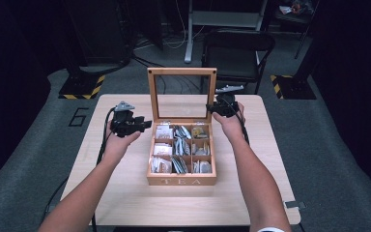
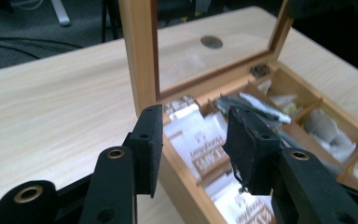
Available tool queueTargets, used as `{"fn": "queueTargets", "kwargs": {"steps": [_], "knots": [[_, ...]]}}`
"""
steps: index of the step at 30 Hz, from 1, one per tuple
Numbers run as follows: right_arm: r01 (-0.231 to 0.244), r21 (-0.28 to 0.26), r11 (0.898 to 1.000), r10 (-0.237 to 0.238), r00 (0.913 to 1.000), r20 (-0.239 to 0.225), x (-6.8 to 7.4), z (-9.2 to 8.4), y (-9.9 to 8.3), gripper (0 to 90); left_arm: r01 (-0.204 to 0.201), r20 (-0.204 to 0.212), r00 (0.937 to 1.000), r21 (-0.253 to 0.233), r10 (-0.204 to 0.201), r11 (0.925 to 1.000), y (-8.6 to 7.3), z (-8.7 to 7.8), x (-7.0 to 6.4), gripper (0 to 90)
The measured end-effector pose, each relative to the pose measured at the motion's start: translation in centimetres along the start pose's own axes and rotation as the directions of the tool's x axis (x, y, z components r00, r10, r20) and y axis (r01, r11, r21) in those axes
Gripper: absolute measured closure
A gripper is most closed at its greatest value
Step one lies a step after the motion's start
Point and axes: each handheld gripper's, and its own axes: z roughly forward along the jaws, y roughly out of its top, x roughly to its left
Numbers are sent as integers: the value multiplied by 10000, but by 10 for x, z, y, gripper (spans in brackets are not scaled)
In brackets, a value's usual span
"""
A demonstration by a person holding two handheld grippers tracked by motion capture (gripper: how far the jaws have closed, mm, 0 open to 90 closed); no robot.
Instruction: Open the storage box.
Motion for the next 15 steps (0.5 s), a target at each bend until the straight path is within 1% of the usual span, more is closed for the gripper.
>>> {"fn": "queueTargets", "kwargs": {"steps": [4,6,8,9,12,13,15], "knots": [[-249,-29,9997,249,9997,-3,-1,2,0,649,-20,74,10000,-115,21,9999,-7,-6,-3,557],[-329,-3,9995,329,9994,65,0,3,1,647,-51,125,9999,91,50,9999,-10,-6,-4,552],[-358,-30,9994,358,9993,143,0,4,1,646,-95,163,9998,44,94,9999,-13,-7,-6,549],[-362,-34,9993,362,9992,174,0,5,1,645,-116,213,9997,84,114,9999,-15,-8,-6,549],[-503,-28,9987,504,9985,213,0,7,1,643,-241,193,9995,202,237,9995,-22,-9,-9,545],[-473,-44,9989,474,9986,229,-1,8,1,643,-337,174,9993,245,333,9991,-24,-9,-10,543],[-511,4,9987,511,9984,245,-1,9,2,641,-297,205,9994,179,293,9994,-28,-10,-12,544]]}}
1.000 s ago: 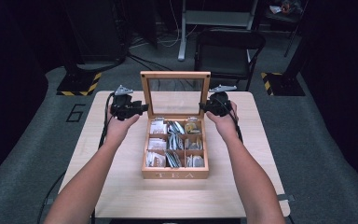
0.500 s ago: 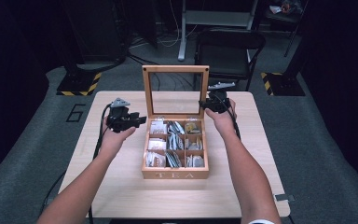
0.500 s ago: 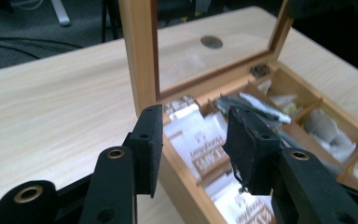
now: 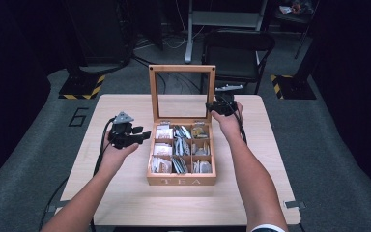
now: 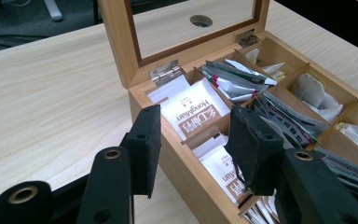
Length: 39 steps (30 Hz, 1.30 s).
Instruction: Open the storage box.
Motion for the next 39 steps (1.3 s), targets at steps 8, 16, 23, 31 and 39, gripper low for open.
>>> {"fn": "queueTargets", "kwargs": {"steps": [8,16,23,31,39], "knots": [[-151,104,9998,151,9999,56,-1,3,2,639,48,-3,10000,36,-48,10000,-14,-2,-3,543],[-57,229,9997,54,9999,129,0,2,1,616,221,16,9998,84,-221,9997,-21,0,-4,542],[16,326,9995,-23,9998,204,-3,-10,-4,514,547,73,9985,-43,-547,9985,-25,0,-2,534],[823,441,9956,-827,9966,68,1,-36,-18,484,709,-26,9975,-97,-709,9974,-33,2,-2,517],[999,67,9950,-989,9910,-903,19,-63,-38,458,873,-241,9959,-192,-877,9960,-39,-2,4,495]]}}
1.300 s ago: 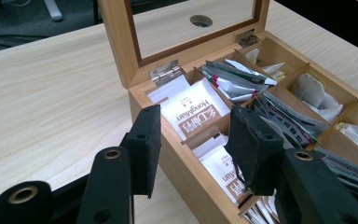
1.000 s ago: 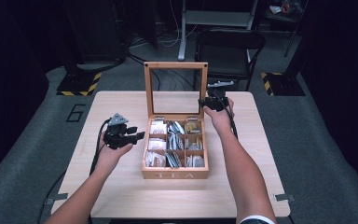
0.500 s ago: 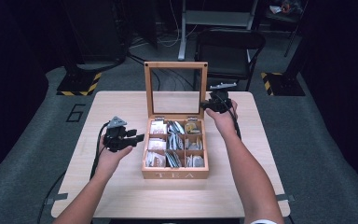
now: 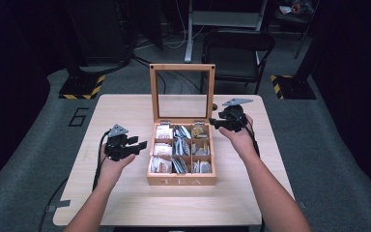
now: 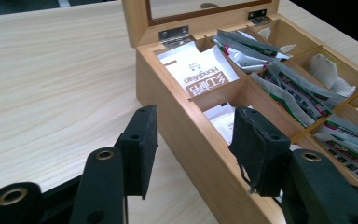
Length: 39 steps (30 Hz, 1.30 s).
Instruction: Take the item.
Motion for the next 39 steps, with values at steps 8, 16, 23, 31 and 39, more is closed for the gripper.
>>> {"fn": "queueTargets", "kwargs": {"steps": [8,16,23,31,39], "knots": [[347,223,9991,-349,9994,63,25,-5,-14,383,152,-195,9997,-102,-154,9998,-4,-3,1,476],[775,127,9969,-775,9970,4,43,-16,-24,459,61,-256,9997,-33,-62,10000,-8,-8,1,468],[892,263,9957,-885,9957,-264,56,-20,-38,523,68,-247,9997,85,-65,9999,-12,-10,3,461],[977,170,9951,-956,9906,-973,76,-27,-51,576,128,-206,9997,64,-127,9999,-14,-12,2,457],[1108,88,9938,-1085,9845,-1378,99,-26,-60,589,93,-181,9998,49,-92,9999,-15,-14,2,455]]}}
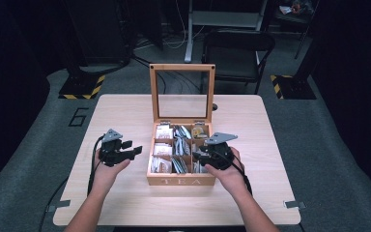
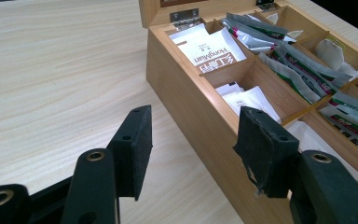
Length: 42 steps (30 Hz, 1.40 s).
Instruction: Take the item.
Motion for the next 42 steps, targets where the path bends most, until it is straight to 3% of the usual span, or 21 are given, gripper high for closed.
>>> {"fn": "queueTargets", "kwargs": {"steps": [4,10,20,27,29,42], "knots": [[-82,10,10000,82,9999,-66,8,5,-2,564,55,9,10000,-13,-55,10000,-1,-2,2,453],[-243,41,9997,245,9982,-554,15,14,-6,540,117,-47,9999,7,-117,9999,-3,-2,3,453],[221,142,9997,-209,9968,-773,32,27,-5,545,136,-33,9999,52,-136,9999,-5,-1,3,452],[528,313,9981,-507,9965,-660,33,32,-8,639,198,-16,9998,60,-198,9998,-6,-2,3,452],[317,378,9988,-293,9976,-625,32,33,-9,659,226,-10,9997,64,-226,9997,-6,-1,3,452],[188,1052,9943,-127,9982,-587,29,46,-17,755,224,-21,9997,74,-224,9997,-6,-1,3,449]]}}
